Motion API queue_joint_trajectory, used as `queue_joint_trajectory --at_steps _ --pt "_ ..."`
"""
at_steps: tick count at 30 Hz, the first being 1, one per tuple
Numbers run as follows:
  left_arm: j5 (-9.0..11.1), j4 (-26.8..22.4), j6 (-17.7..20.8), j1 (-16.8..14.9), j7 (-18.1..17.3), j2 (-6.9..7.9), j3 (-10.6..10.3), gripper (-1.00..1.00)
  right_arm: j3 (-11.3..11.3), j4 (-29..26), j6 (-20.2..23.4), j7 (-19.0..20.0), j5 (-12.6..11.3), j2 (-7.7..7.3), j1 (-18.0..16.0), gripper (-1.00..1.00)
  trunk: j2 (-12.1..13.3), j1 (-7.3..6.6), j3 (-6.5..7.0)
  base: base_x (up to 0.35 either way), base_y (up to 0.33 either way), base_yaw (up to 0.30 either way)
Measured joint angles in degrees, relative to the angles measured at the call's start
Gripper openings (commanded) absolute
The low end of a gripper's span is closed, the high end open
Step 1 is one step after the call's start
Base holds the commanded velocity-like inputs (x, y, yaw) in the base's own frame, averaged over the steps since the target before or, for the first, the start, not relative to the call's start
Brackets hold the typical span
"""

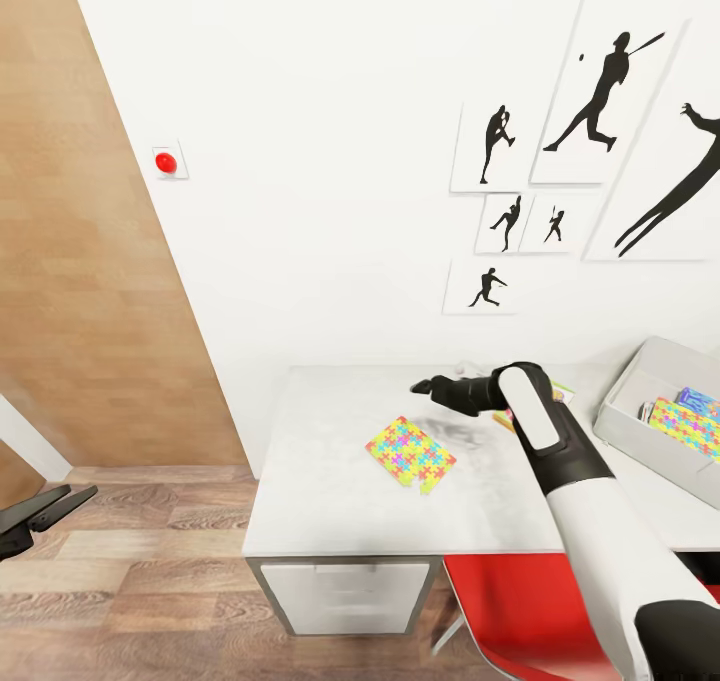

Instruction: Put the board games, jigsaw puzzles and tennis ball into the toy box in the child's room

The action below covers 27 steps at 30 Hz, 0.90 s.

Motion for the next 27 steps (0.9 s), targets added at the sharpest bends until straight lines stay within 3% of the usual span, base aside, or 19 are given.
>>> queue_joint_trajectory --at_steps 27 --pt "-0.07 0.18 0.00 0.00 0.00 0.00 0.00 1.00 0.17 4.98 0.01 -4.24 0.00 0.09 -3.22 1.00 0.00 0.00 -0.01 0.000 0.000 0.000"
